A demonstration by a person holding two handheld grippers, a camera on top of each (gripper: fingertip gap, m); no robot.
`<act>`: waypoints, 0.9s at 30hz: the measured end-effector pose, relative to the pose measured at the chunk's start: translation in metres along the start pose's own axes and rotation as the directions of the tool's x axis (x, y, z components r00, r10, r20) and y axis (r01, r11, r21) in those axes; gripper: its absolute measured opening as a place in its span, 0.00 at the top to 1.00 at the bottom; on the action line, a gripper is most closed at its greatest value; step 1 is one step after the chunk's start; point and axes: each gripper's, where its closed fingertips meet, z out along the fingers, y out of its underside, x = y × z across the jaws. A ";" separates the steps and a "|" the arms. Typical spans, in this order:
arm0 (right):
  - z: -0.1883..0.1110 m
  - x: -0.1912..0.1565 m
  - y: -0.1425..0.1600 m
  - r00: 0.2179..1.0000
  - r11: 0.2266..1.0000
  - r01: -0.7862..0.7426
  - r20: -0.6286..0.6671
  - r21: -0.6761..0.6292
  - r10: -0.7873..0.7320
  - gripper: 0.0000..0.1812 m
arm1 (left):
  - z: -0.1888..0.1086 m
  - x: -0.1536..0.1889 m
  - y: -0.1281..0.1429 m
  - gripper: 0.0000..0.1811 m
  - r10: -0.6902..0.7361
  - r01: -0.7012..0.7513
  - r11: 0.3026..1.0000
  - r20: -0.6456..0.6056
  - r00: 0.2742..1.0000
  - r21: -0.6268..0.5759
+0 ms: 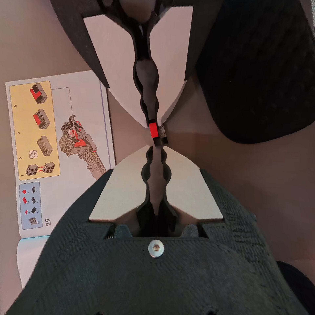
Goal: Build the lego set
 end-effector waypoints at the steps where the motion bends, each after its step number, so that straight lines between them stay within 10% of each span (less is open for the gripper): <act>1: 0.000 0.000 0.000 1.000 1.000 0.006 0.002 -0.003 -0.006 0.96 | 0.001 0.000 0.001 0.95 0.006 -0.006 1.000 0.000 1.000 -0.010; 27: -0.004 0.002 -0.004 1.000 0.999 0.011 -0.018 0.039 -0.011 0.94 | 0.008 0.002 -0.002 0.95 0.025 -0.025 0.999 0.012 1.000 -0.020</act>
